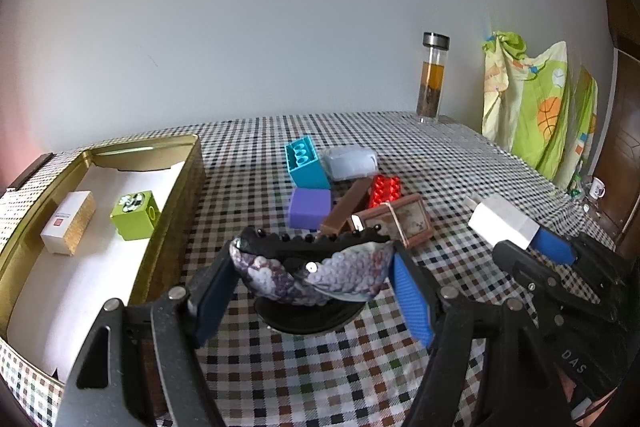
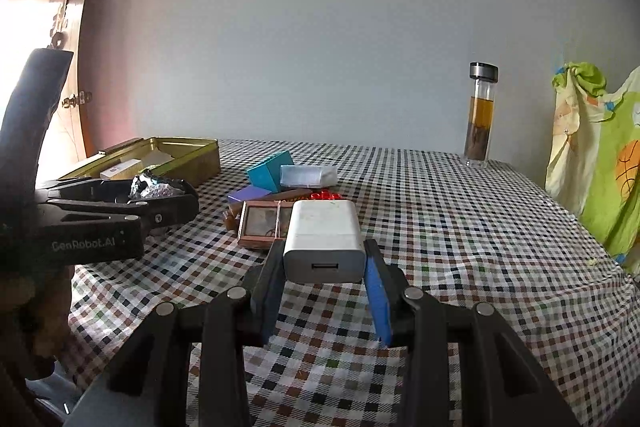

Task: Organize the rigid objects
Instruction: 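Carry fabric cup with left tool while right tool carries charger toward tin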

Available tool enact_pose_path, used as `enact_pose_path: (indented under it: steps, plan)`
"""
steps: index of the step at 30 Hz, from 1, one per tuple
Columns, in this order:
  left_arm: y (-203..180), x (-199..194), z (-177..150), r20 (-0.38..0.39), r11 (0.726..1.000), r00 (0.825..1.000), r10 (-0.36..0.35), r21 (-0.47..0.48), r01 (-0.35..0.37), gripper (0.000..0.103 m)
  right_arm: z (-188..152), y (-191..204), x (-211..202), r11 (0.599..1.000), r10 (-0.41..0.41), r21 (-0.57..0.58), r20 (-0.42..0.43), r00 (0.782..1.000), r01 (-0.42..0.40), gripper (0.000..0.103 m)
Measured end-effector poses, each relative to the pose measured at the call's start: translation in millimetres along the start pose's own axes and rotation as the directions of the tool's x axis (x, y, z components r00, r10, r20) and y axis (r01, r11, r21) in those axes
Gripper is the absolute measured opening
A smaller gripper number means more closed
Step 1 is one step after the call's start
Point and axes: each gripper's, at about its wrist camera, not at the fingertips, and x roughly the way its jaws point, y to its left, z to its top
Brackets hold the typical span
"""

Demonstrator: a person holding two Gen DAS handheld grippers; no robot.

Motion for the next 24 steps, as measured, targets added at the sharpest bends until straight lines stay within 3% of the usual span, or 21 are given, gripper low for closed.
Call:
enact_pose_path:
  steps: [24]
  plan:
    - [-1,-16,0,0.096,1.0,0.995,0.021,0.001,-0.021,0.073,1,-2,-12,1.0,-0.005,0.012,0.089,0.996,0.004,0.04]
